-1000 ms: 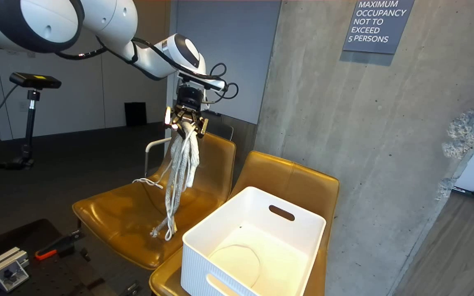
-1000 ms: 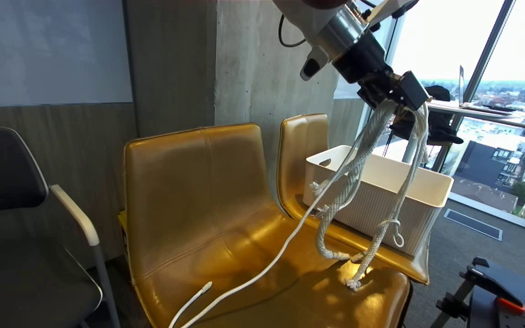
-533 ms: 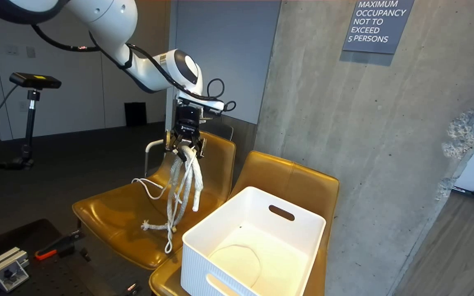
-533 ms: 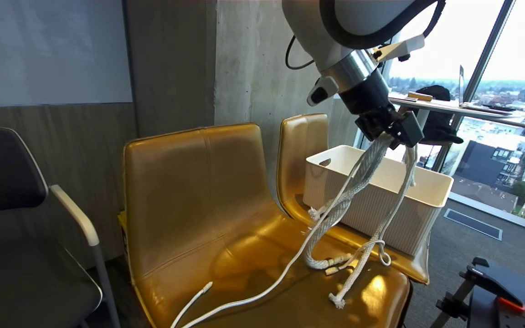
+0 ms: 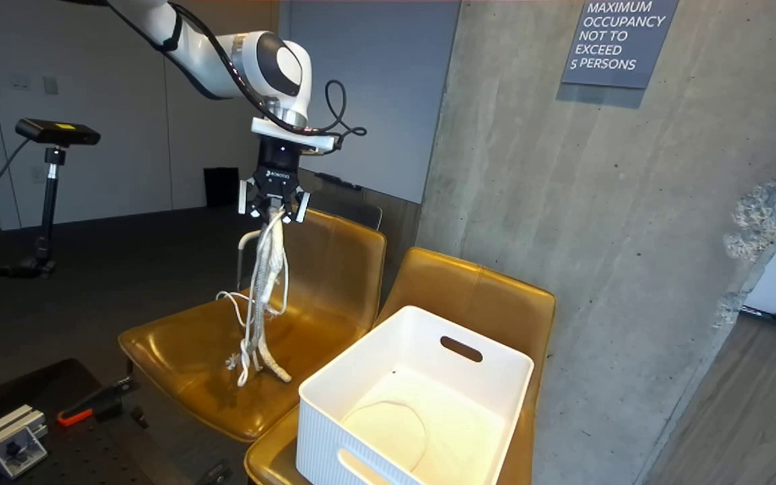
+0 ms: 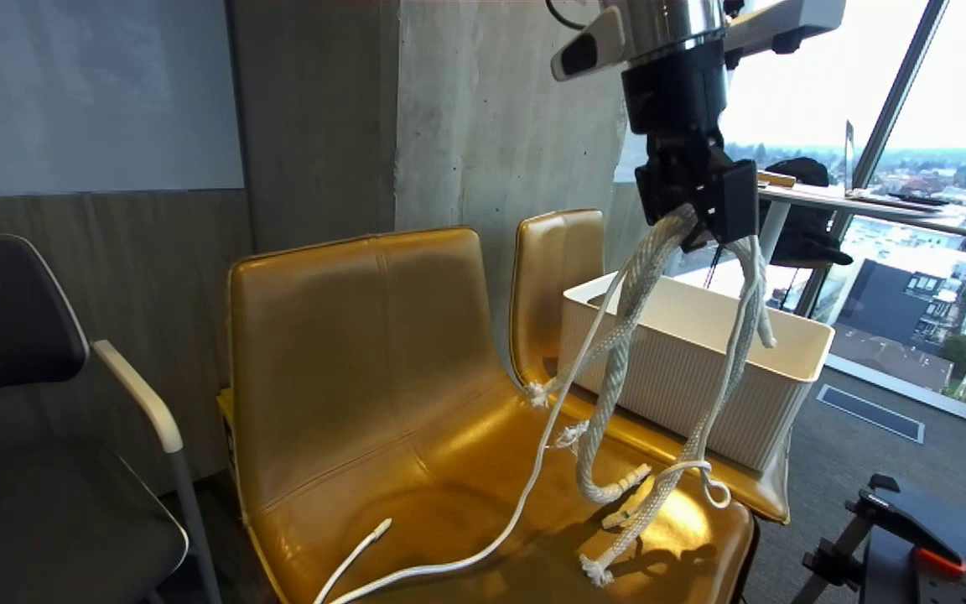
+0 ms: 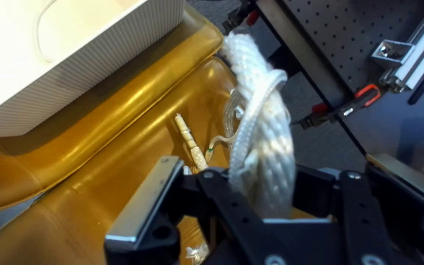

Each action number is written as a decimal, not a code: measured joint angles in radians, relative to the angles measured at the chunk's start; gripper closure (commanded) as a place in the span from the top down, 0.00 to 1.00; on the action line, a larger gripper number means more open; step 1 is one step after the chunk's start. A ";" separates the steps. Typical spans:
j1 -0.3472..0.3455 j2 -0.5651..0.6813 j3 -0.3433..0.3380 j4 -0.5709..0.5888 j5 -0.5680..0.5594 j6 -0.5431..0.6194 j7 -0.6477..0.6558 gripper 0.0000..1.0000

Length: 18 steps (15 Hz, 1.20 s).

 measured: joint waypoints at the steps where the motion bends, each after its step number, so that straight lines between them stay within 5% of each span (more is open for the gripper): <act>1: -0.007 -0.019 0.000 -0.009 0.012 0.042 0.008 0.00; 7: -0.074 -0.059 -0.001 -0.066 0.107 0.345 0.076 0.00; 14: -0.052 -0.047 0.028 -0.223 0.179 0.705 0.241 0.00; 15: -0.047 -0.046 0.032 -0.247 0.179 0.733 0.254 0.25; 18: -0.044 -0.046 0.037 -0.299 0.179 0.779 0.273 0.39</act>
